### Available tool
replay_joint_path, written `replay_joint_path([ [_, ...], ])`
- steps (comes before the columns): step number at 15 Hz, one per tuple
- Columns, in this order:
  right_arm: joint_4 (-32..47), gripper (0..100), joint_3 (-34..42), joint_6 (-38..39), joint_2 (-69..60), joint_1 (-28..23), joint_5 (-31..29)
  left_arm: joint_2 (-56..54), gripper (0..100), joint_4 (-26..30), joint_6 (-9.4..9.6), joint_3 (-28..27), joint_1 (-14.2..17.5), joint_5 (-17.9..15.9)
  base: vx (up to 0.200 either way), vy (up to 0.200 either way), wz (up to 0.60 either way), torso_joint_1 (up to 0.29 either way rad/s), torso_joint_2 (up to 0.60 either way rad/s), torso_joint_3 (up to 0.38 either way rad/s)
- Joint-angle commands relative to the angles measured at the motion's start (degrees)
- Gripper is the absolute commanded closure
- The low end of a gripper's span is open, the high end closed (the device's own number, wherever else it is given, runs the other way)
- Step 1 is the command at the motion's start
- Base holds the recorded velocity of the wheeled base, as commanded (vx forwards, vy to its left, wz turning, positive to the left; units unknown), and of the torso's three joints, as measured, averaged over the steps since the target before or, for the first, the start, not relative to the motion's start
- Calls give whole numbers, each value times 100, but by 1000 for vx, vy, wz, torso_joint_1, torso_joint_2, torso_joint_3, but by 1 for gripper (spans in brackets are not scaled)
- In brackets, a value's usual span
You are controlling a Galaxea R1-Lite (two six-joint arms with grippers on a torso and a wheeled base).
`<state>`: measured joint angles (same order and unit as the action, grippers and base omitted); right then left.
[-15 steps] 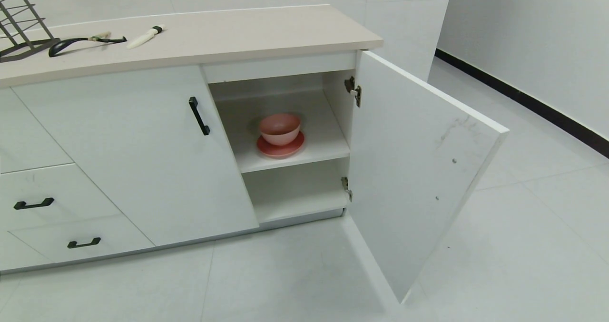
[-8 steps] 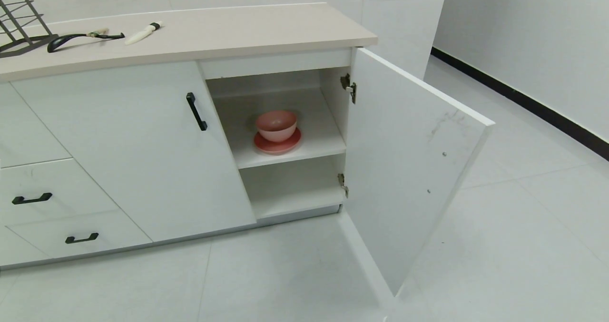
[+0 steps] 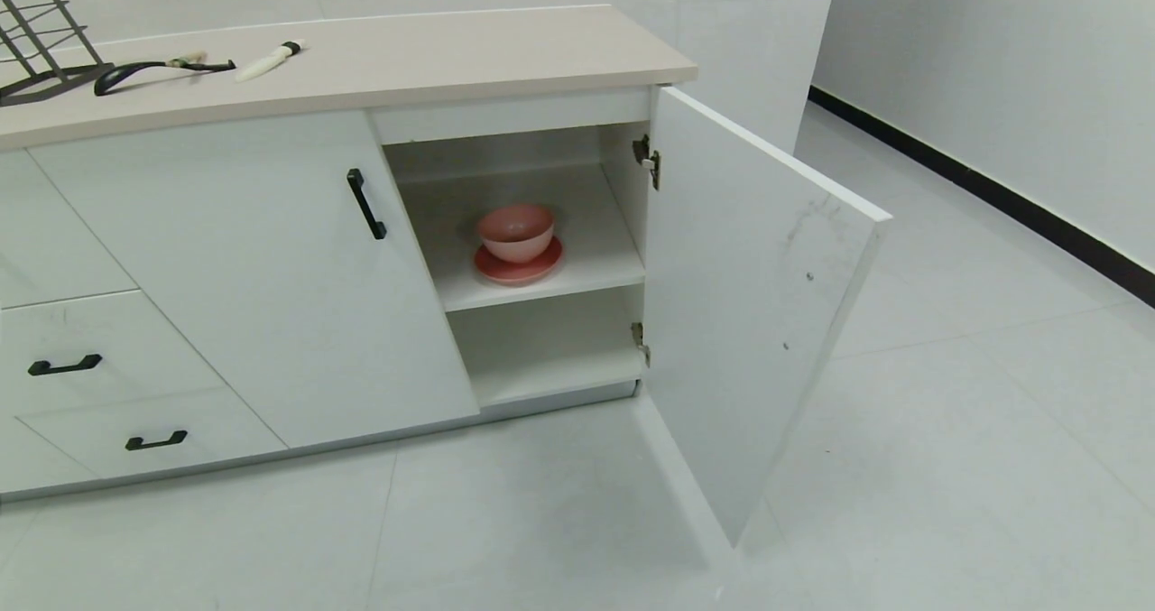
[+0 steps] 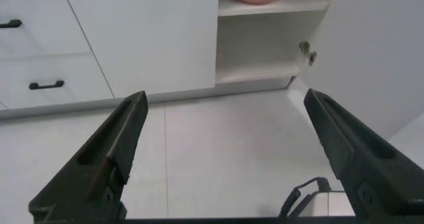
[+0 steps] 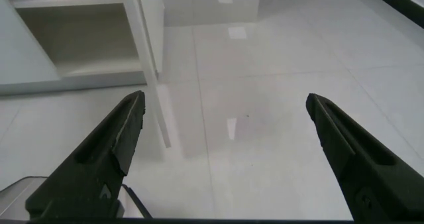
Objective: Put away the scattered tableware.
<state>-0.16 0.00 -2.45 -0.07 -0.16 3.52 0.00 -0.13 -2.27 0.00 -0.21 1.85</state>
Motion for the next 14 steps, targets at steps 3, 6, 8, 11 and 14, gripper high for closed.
replay_joint_path([
  [3,-2,0,0,8,7,7,-1,0,0,-4,-11,0,3,-1,0,0,600,1,2,1],
  [6,-2,0,0,-1,16,7,8,0,0,-4,-19,0,3,-1,0,0,0,0,0,0],
  [8,-2,0,0,-10,16,7,17,0,0,-4,-19,0,3,-1,0,0,0,0,0,0],
  [11,-2,100,0,-27,16,7,26,0,0,-4,-19,0,3,-1,0,0,0,0,0,0],
  [14,-2,100,0,8,16,7,8,0,0,-4,-19,0,3,8,0,0,0,0,0,0],
])
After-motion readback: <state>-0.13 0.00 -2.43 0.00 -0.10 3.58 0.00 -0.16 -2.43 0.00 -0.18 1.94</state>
